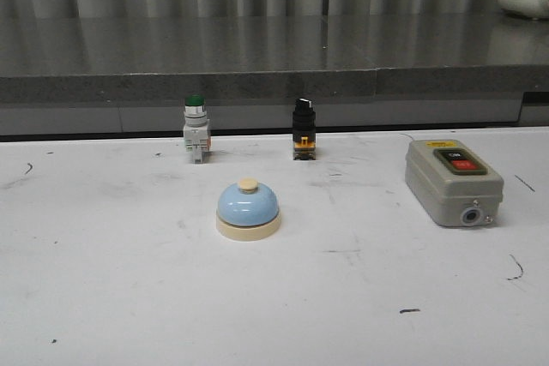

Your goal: Place and press bell with both arms

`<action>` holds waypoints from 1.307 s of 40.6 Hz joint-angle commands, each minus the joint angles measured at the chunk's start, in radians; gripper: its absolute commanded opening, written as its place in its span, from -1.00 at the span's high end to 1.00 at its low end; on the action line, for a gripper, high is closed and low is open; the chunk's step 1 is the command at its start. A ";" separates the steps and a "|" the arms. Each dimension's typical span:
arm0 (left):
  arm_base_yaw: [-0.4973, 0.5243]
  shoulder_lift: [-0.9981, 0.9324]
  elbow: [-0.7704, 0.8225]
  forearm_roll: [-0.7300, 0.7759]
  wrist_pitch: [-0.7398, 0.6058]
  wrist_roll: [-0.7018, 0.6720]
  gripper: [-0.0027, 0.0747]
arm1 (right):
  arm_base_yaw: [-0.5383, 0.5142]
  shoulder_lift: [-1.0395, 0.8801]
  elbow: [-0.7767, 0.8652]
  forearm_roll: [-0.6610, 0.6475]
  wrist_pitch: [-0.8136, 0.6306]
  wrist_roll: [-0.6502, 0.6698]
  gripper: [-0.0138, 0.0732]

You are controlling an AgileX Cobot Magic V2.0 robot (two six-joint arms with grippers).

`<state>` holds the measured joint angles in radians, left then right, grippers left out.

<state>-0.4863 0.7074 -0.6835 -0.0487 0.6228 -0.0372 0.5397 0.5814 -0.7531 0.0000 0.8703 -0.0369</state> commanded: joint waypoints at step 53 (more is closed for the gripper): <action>0.489 -0.730 0.713 0.024 -0.640 0.004 0.98 | -0.006 -0.001 -0.029 0.000 -0.058 0.001 0.84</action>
<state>0.0033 -0.0060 0.0051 -0.0137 0.0989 -0.0284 0.5397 0.5814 -0.7531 0.0000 0.8703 -0.0369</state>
